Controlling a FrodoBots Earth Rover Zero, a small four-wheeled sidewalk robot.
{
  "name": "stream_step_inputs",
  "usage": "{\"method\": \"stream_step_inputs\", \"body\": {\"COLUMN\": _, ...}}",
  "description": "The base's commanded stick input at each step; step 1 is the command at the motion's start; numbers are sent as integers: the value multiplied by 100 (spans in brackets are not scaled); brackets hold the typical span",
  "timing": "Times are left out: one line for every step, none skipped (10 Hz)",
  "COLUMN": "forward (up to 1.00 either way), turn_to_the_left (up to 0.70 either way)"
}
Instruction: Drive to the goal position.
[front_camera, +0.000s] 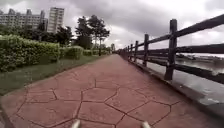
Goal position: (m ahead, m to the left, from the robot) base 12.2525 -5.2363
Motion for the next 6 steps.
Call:
{"method": "stream_step_inputs", "body": {"forward": 50, "turn_to_the_left": 0}}
{"method": "stream_step_inputs", "body": {"forward": 50, "turn_to_the_left": 0}}
{"method": "stream_step_inputs", "body": {"forward": 50, "turn_to_the_left": 0}}
{"method": "stream_step_inputs", "body": {"forward": 50, "turn_to_the_left": 0}}
{"method": "stream_step_inputs", "body": {"forward": 50, "turn_to_the_left": 0}}
{"method": "stream_step_inputs", "body": {"forward": 50, "turn_to_the_left": 0}}
